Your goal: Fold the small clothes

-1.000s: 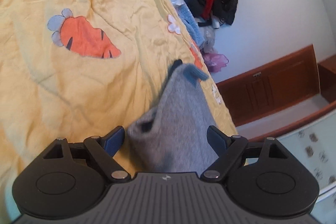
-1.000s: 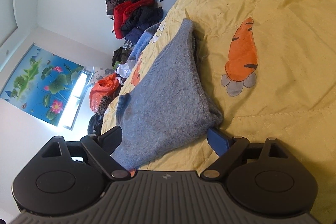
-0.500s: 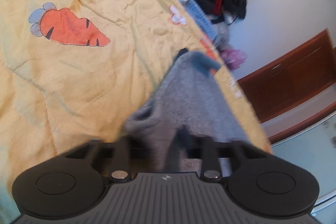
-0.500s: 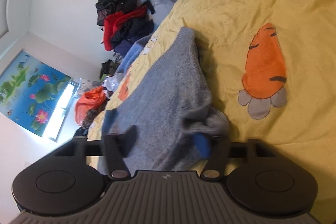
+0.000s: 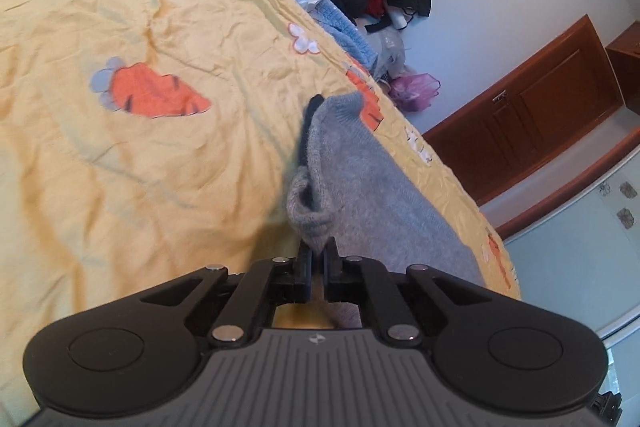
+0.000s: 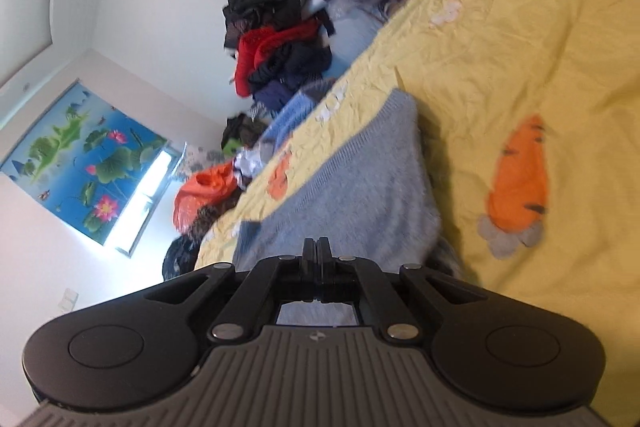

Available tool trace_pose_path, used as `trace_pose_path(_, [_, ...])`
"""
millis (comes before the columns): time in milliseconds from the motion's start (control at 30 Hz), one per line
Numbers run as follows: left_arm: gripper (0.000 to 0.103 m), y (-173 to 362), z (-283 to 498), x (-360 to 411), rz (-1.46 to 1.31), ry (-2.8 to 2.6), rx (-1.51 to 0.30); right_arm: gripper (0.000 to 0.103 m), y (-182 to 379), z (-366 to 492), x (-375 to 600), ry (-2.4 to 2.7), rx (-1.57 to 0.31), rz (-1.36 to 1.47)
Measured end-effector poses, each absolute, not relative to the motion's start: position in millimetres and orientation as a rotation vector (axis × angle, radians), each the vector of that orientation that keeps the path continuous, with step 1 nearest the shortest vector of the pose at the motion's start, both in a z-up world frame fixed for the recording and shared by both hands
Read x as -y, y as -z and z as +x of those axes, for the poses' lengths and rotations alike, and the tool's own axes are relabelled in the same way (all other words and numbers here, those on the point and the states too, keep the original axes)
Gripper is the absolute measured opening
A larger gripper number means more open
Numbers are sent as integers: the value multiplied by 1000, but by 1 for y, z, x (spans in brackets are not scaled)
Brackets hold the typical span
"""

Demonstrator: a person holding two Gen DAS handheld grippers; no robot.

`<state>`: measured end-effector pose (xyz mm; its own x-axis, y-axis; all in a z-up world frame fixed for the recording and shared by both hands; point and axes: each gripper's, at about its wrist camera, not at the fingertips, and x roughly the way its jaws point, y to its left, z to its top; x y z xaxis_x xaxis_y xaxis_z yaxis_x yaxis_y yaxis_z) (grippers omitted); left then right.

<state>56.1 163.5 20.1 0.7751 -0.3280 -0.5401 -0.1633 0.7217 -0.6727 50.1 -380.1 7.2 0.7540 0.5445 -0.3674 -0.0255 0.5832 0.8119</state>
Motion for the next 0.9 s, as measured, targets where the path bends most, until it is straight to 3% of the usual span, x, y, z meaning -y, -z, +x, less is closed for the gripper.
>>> trace_pose_path(67, [5, -8, 54, -171, -808, 82, -727, 42, 9, 42, 390, -276, -692, 911])
trace_pose_path(100, [5, -1, 53, -174, -836, 80, -741, 67, 18, 37, 394, -247, -685, 942])
trace_pose_path(133, [5, 3, 53, -175, -860, 74, -754, 78, 25, 35, 397, -240, -678, 982])
trace_pose_path(233, [7, 14, 56, -172, -921, 77, -791, 75, 32, 36, 395, -247, -675, 1036])
trace_pose_path(300, [18, 17, 60, -167, -947, 90, -804, 77, 30, 43, 387, -222, -685, 1022])
trace_pose_path(367, [53, 16, 63, -162, -980, 128, -762, 81, 29, 52, 379, -219, -686, 1025])
trace_pose_path(433, [76, 13, 67, -157, -997, 151, -708, 86, 28, 64, 367, -235, -683, 1025])
trace_pose_path(700, [80, 8, 80, -136, -903, 83, -613, 82, 24, 92, 324, -238, -660, 863])
trace_pose_path(767, [78, 9, 79, -137, -900, 91, -601, 71, 27, 93, 323, -226, -654, 843])
trace_pose_path(833, [76, 10, 79, -138, -900, 92, -597, 50, 33, 94, 327, -218, -653, 853])
trace_pose_path(900, [65, 12, 80, -140, -903, 71, -597, 34, 40, 96, 335, -200, -658, 889])
